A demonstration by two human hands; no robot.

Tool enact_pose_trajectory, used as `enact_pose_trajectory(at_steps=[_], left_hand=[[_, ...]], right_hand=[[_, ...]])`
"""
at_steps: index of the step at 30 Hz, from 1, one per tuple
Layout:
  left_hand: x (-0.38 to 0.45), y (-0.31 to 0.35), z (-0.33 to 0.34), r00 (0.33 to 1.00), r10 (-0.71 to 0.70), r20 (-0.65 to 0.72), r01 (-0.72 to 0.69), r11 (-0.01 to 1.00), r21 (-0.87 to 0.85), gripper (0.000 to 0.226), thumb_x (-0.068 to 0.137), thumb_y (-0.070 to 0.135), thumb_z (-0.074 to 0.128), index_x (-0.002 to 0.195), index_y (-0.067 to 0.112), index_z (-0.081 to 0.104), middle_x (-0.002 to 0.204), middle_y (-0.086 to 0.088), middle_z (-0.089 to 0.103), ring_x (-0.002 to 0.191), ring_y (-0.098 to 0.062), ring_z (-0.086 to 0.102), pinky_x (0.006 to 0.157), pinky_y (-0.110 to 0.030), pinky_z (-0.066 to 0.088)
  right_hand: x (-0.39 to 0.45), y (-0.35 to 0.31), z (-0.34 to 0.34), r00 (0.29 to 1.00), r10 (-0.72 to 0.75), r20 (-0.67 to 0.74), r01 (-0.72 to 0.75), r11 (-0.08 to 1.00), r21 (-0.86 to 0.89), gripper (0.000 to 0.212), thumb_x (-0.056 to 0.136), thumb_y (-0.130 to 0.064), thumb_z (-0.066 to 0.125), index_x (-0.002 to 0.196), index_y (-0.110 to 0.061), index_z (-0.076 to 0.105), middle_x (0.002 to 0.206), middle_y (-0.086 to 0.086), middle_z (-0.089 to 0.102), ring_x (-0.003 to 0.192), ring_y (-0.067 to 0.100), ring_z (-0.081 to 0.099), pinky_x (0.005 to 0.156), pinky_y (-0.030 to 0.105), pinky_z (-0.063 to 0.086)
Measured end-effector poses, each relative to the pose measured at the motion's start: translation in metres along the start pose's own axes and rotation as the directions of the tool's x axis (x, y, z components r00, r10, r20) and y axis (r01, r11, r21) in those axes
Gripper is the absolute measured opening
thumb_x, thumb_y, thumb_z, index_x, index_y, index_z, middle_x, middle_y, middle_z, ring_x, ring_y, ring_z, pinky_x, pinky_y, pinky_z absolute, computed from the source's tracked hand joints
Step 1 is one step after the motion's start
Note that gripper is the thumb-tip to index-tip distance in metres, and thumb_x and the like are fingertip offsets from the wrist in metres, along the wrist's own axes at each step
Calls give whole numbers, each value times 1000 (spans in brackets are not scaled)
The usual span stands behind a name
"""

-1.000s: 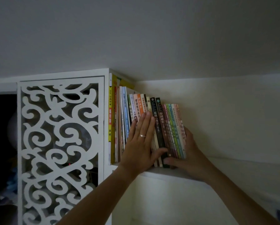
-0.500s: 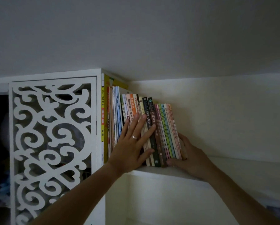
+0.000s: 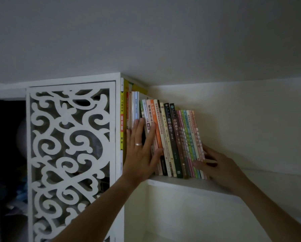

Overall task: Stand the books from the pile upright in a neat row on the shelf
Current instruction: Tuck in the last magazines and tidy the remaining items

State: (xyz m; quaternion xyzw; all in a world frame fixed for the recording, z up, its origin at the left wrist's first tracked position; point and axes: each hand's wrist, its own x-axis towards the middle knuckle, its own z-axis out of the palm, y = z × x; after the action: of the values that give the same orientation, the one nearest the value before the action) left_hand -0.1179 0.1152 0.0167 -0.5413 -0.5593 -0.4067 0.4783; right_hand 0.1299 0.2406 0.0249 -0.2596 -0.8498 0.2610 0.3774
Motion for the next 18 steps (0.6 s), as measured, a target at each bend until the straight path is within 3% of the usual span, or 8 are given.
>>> enact_pose_trajectory(at_steps=[3,6,10,13,18], left_hand=[[-5,2,-3,996,-78,-50,74,994,-75,67,103,32,49,162,10,27,173,-14,0,160,-36,1,125,-65,14],[-5,4,-2,985,-138,-100,133,989,-62,72,99,22,56,161,3,25,173,-17,0,160,-38,1,125,-64,16],[-12,1,1,984,-99,-151,114,989,98,68,102,30,46,161,4,26,173,-16,6,160,-36,7,128,-58,10],[-12,1,2,947,-256,-194,275,958,80,72,100,29,48,161,1,22,172,-18,5,160,-36,5,128,-58,13],[-11,-1,-1,964,-227,-139,244,962,120,75,100,45,42,162,5,24,171,-22,2,160,-39,2,128,-58,10]], right_hand=[[-1,0,-1,999,15,46,-20,994,108,82,77,-64,65,151,-53,32,131,-16,59,97,-9,58,77,17,51],[3,2,1,998,28,48,-34,993,112,72,83,-70,54,150,-56,32,132,-15,59,107,4,63,91,32,55],[9,6,3,998,61,5,-61,994,86,63,89,-75,39,149,-57,36,137,-17,60,111,9,63,84,26,49],[12,5,4,998,52,-19,-52,998,35,60,89,-74,37,147,-58,39,136,-17,63,108,7,64,86,25,49],[8,2,3,998,52,-30,-54,997,-54,63,90,-74,37,150,-55,36,139,-12,62,106,11,62,91,29,50]])
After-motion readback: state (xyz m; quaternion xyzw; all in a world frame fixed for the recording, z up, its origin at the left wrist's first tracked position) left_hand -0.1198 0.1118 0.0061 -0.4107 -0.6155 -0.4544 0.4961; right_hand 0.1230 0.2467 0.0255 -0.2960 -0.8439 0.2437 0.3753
